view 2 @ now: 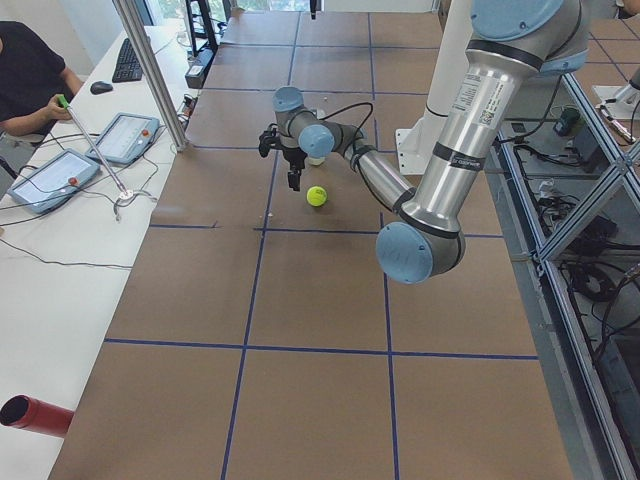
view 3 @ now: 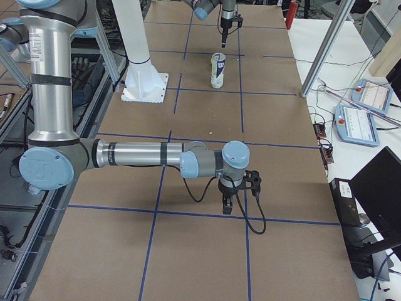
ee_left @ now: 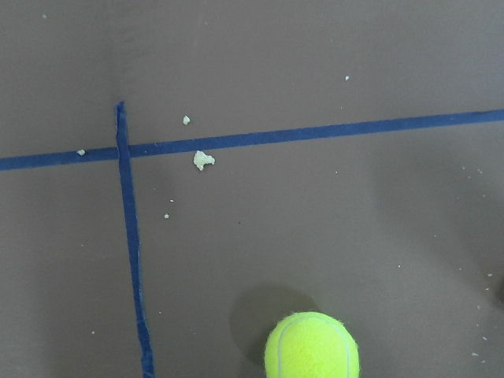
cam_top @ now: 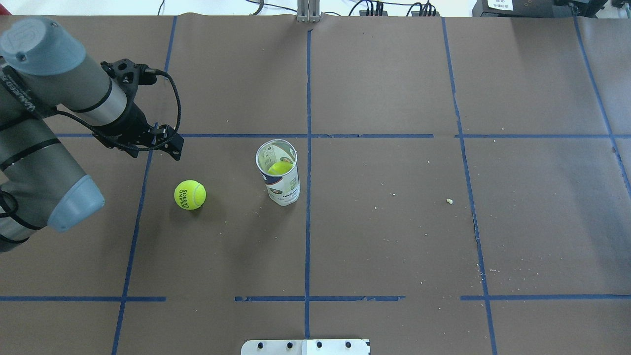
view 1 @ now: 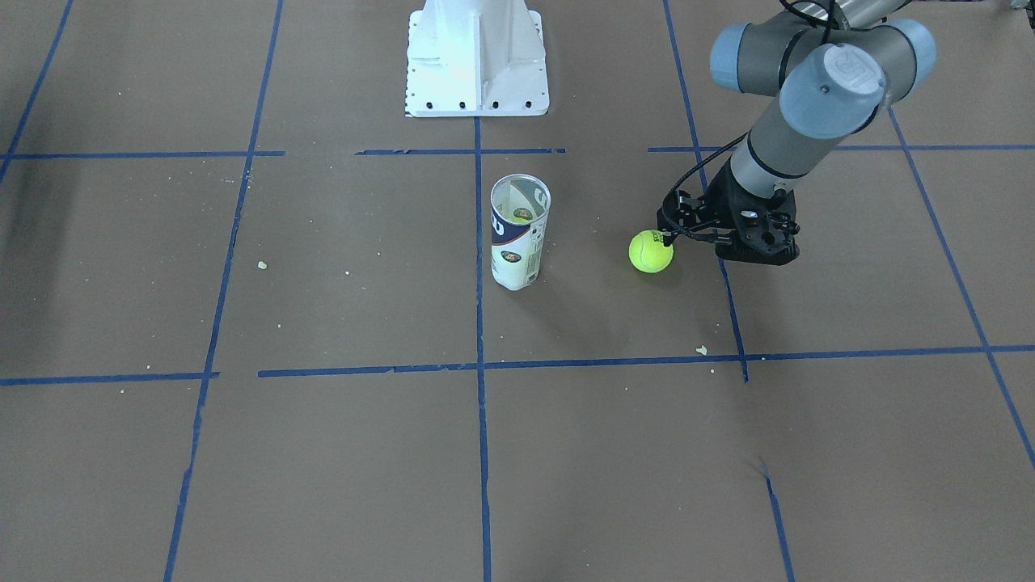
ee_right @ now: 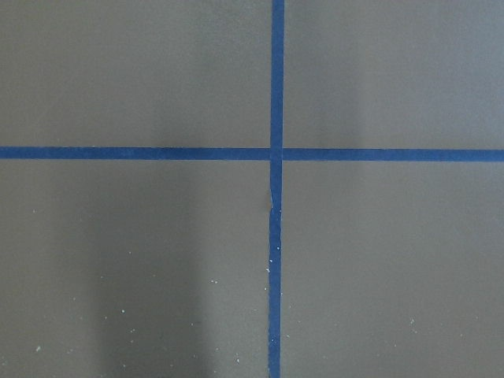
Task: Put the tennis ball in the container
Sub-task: 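Move the left gripper down over the loose yellow tennis ball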
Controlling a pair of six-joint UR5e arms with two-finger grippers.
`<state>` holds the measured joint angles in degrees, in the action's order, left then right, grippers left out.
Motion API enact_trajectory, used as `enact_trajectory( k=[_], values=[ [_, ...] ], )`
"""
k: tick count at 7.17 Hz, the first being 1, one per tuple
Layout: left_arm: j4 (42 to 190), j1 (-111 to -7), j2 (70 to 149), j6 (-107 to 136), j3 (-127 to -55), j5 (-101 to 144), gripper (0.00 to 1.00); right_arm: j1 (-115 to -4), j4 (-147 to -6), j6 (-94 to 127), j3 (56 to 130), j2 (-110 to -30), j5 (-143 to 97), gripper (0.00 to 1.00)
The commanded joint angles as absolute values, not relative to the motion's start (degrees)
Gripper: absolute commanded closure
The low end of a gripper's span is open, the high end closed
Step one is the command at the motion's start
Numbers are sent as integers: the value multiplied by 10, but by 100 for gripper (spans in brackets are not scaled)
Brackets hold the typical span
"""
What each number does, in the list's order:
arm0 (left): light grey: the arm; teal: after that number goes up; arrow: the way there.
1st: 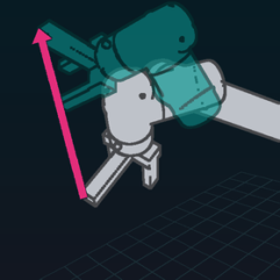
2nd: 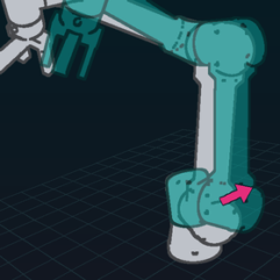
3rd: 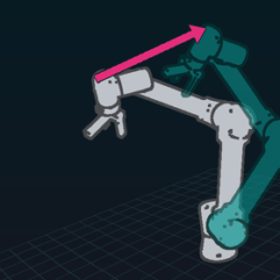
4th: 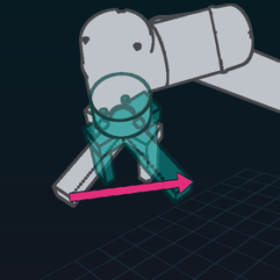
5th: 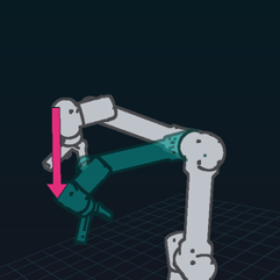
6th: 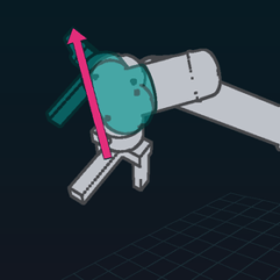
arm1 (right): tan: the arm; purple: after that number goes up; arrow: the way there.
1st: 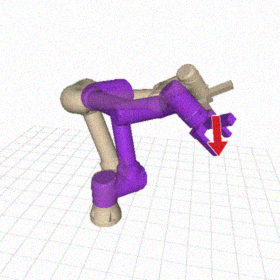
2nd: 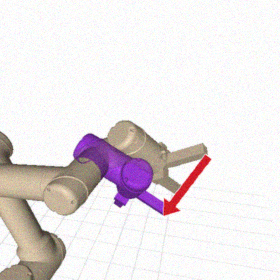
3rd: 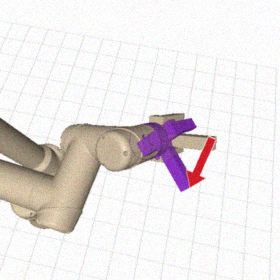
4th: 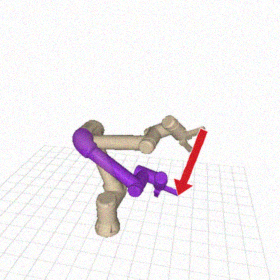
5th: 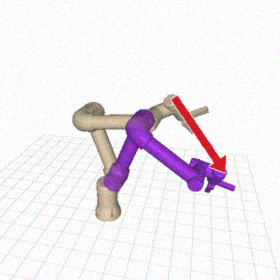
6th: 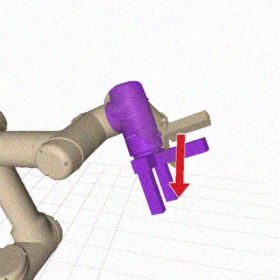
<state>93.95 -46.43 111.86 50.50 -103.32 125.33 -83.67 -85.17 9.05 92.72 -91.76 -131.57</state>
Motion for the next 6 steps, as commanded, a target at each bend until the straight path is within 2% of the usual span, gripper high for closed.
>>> enact_trajectory(
  k=[1,6],
  values=[
    [971,-432,1117,538,-1006,1252,0,-837,-852,91,927,-918,-1316,0],
    [1002,-398,1121,555,-976,1252,0,-837,-852,91,927,-918,-1316,0]
  ],
)
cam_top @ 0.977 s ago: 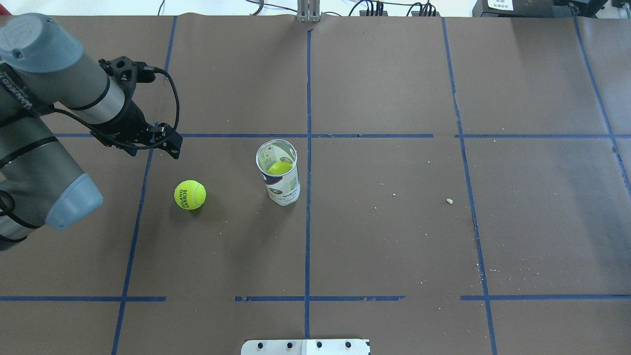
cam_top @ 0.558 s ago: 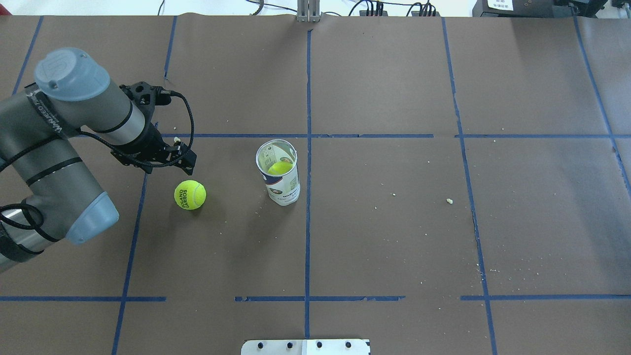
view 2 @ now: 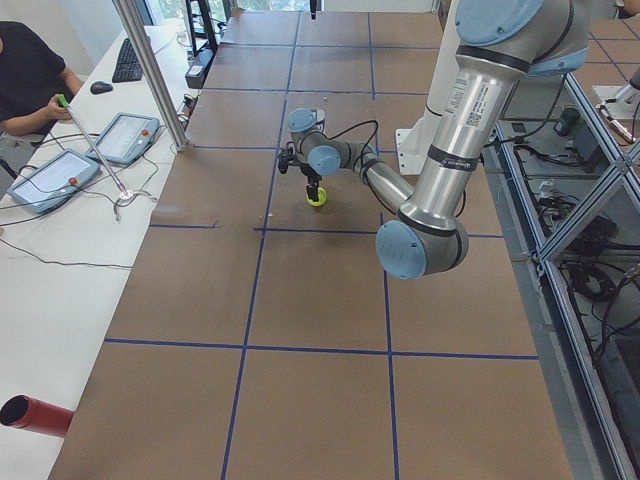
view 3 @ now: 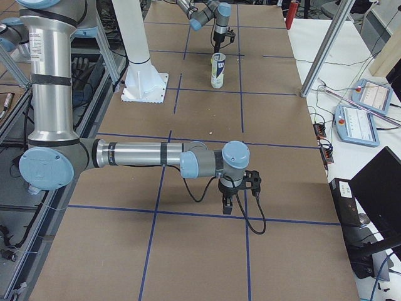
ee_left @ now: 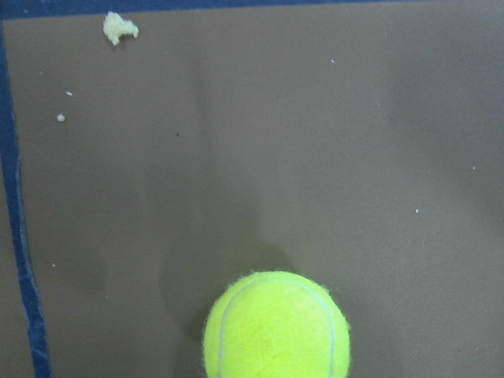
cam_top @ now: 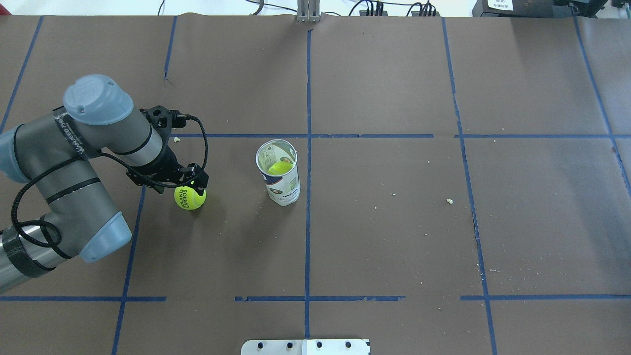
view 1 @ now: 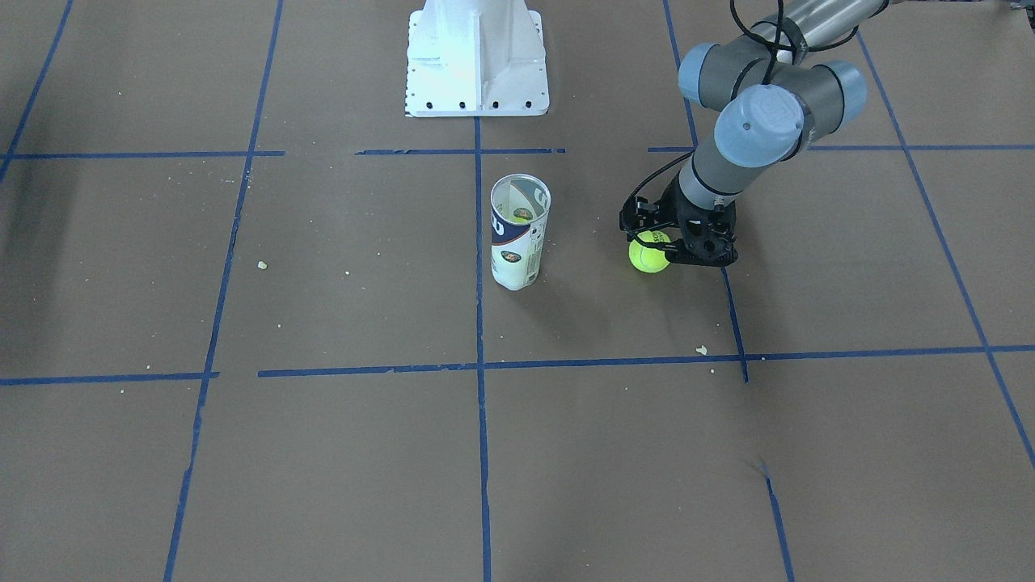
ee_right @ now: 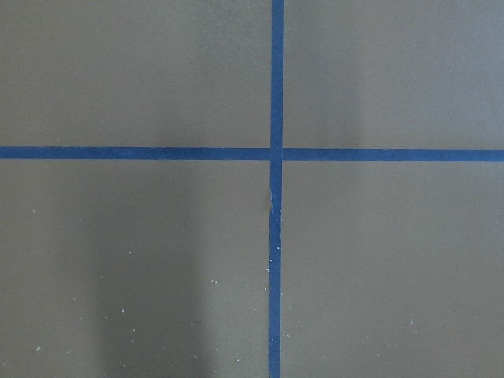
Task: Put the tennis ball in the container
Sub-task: 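Close the left gripper around the tennis ball and lift it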
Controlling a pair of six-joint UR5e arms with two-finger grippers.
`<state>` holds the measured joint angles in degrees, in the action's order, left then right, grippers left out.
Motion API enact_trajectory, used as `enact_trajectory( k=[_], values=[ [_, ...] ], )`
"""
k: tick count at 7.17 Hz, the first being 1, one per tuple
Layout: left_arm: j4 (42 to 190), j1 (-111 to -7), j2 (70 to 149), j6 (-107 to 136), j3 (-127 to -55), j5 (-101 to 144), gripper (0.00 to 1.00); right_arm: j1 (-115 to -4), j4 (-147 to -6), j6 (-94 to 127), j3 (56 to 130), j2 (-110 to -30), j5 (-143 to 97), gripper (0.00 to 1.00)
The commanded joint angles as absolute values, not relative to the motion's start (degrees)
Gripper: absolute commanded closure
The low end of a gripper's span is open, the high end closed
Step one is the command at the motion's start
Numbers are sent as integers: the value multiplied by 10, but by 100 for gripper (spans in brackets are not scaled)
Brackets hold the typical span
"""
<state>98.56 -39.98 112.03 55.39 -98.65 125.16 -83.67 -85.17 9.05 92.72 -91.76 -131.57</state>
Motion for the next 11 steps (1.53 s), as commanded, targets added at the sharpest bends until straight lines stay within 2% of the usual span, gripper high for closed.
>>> enact_trajectory(
  k=[1,5,6,7,8,9,10,11],
  values=[
    [1002,-399,1122,554,-971,1252,0,-837,-852,91,927,-918,-1316,0],
    [1012,-397,1122,555,-963,1252,0,-837,-852,91,927,-918,-1316,0],
    [1018,-397,1123,555,-960,1252,19,-837,-852,91,927,-918,-1316,0],
    [1018,-397,1122,555,-961,1252,61,-837,-852,91,927,-918,-1316,0],
    [1018,-398,1122,555,-968,1252,96,-837,-852,91,927,-918,-1316,0],
    [1011,-404,1117,556,-1005,1253,100,-837,-852,91,927,-918,-1316,0],
    [972,-426,1103,552,-1067,1253,100,-837,-852,91,927,-918,-1316,0],
    [884,-454,1111,545,-1111,1254,100,-837,-852,91,927,-918,-1316,0]
  ],
)
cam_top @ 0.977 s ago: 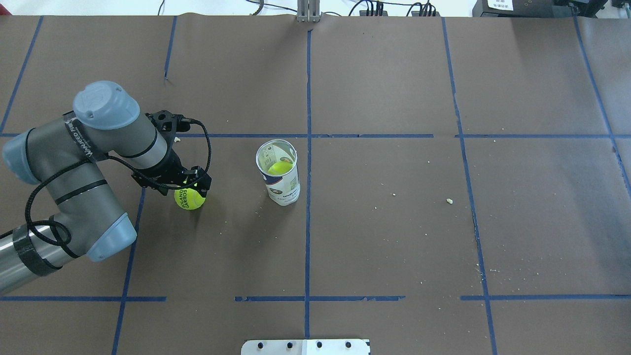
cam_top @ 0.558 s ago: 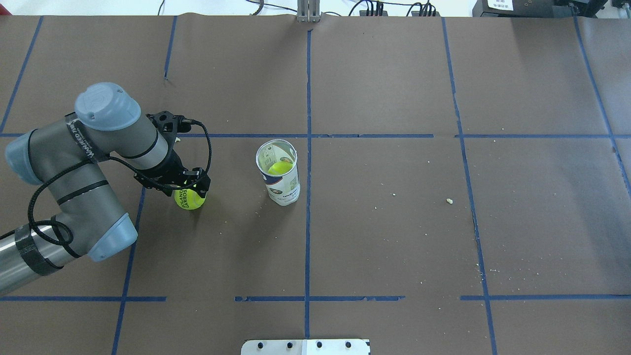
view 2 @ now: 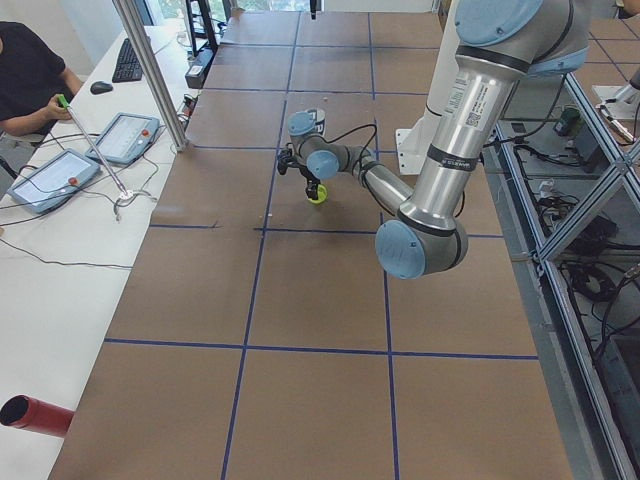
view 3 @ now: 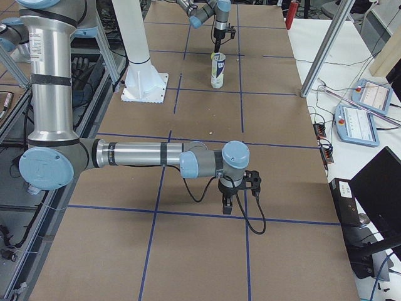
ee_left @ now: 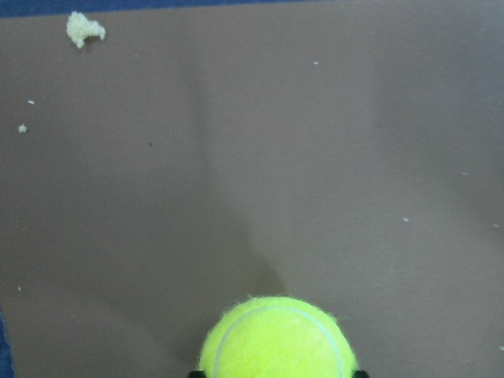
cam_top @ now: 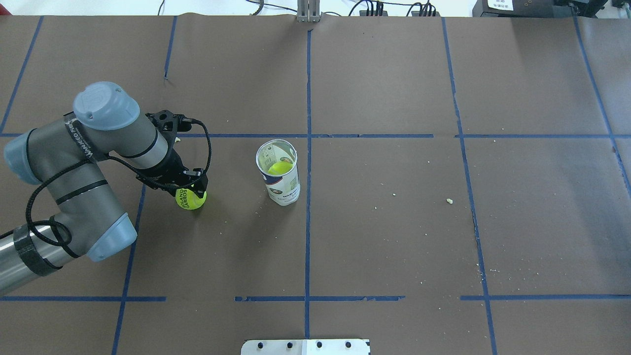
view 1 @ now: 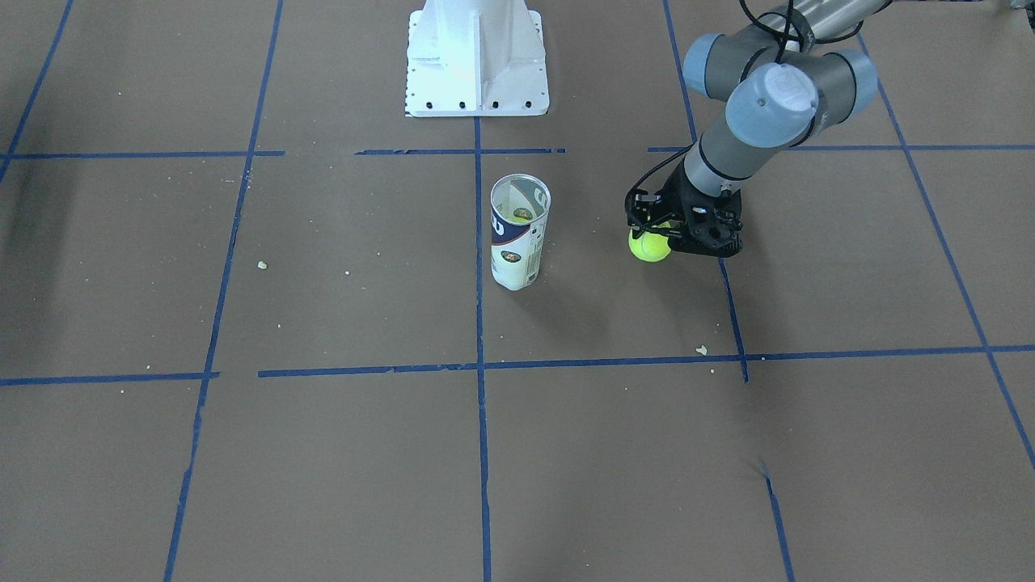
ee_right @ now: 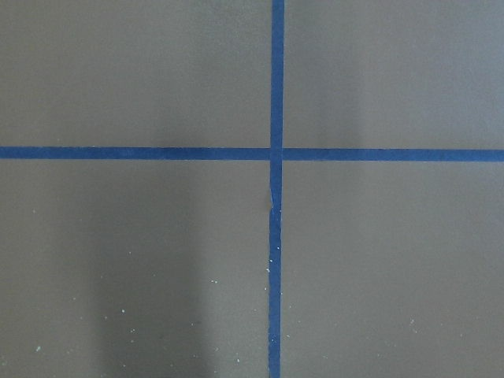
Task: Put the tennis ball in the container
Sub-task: 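Close the left gripper around the tennis ball and lift it, then carry the ball with the left gripper over the clear plastic cup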
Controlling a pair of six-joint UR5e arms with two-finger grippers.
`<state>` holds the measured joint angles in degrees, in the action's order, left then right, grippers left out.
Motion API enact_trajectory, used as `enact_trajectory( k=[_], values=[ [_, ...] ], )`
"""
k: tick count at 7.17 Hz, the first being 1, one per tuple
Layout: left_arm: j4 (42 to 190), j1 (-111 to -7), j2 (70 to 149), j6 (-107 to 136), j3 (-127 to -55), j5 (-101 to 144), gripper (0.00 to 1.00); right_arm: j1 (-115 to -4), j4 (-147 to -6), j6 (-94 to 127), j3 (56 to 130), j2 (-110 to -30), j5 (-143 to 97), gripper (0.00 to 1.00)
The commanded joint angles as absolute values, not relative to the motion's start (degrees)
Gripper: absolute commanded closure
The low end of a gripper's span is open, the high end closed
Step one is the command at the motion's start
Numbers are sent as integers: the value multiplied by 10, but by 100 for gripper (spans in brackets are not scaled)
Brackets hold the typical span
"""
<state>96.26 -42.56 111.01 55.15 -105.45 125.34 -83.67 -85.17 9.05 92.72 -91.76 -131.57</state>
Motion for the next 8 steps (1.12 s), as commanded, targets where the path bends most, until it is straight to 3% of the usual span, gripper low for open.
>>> enact_trajectory(
  k=[1,4,8],
  values=[
    [812,-480,1134,545,-1149,1254,100,-837,-852,91,927,-918,-1316,0],
    [624,-502,1273,549,-1180,1261,100,-837,-852,91,927,-918,-1316,0],
    [691,-445,1375,661,-1075,1310,100,-837,-852,91,927,-918,-1316,0]
  ],
)
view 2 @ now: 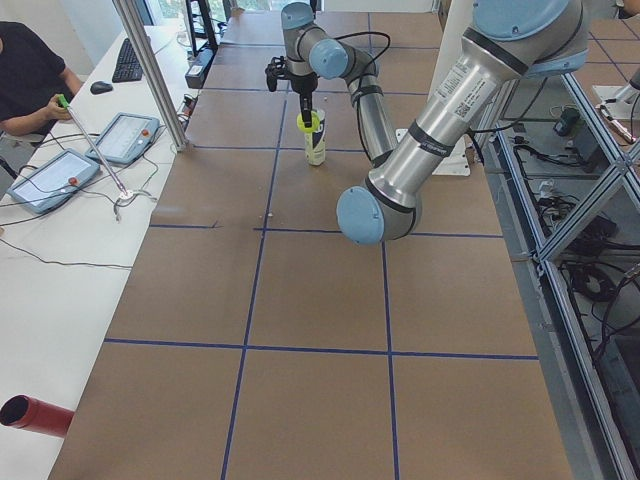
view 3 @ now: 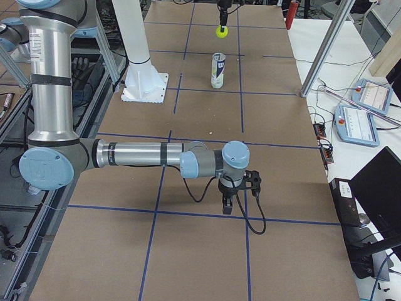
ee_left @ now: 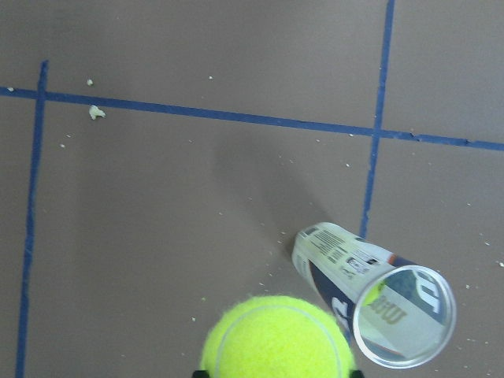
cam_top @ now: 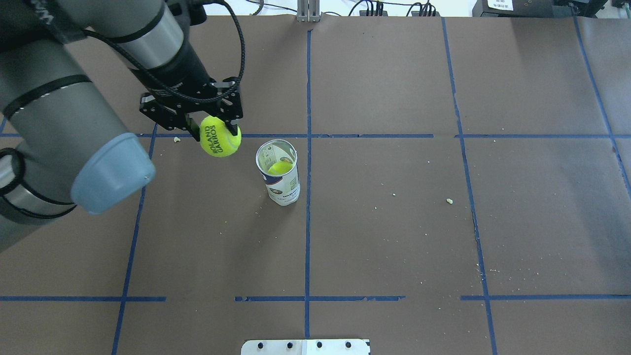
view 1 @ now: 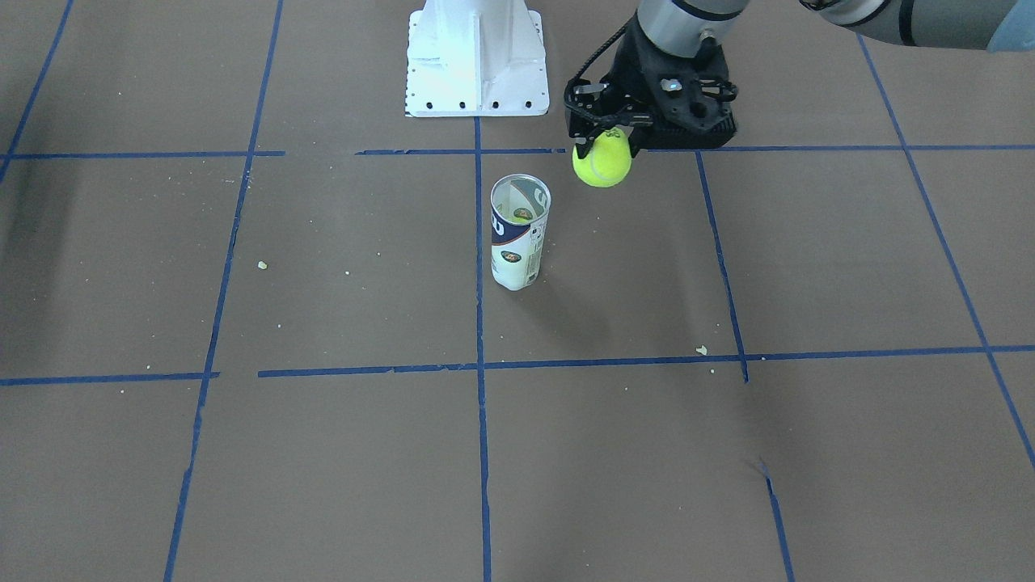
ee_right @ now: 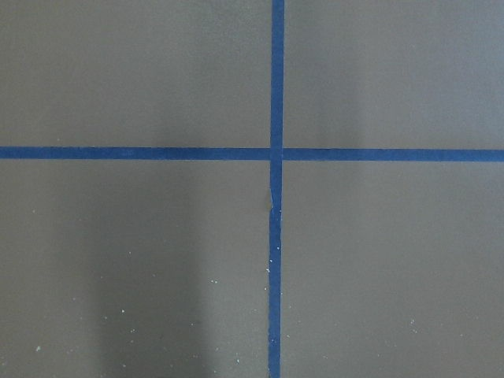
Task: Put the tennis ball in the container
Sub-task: 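Carry the ball with the left gripper over the clear plastic cup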
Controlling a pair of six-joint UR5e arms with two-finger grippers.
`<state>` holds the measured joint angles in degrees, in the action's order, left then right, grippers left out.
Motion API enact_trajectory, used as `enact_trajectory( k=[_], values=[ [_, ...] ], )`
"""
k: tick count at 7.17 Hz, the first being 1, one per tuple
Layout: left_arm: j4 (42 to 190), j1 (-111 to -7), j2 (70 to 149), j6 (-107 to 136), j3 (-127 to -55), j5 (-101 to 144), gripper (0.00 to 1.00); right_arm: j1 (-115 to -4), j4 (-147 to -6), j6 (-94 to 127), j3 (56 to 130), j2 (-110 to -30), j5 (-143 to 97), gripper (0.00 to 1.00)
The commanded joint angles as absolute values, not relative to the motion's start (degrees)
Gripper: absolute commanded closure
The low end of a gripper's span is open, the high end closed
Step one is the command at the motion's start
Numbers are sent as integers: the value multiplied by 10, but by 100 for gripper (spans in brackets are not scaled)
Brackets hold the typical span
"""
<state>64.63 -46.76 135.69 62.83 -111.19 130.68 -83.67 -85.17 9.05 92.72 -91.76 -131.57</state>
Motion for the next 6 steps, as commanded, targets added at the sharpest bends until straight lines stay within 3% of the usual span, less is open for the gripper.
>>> enact_trajectory(
  k=[1,6],
  values=[
    [737,-443,1375,692,-1054,1310,100,-837,-852,91,927,-918,-1316,0],
    [756,-424,1370,696,-1047,1310,100,-837,-852,91,927,-918,-1316,0]
  ],
)
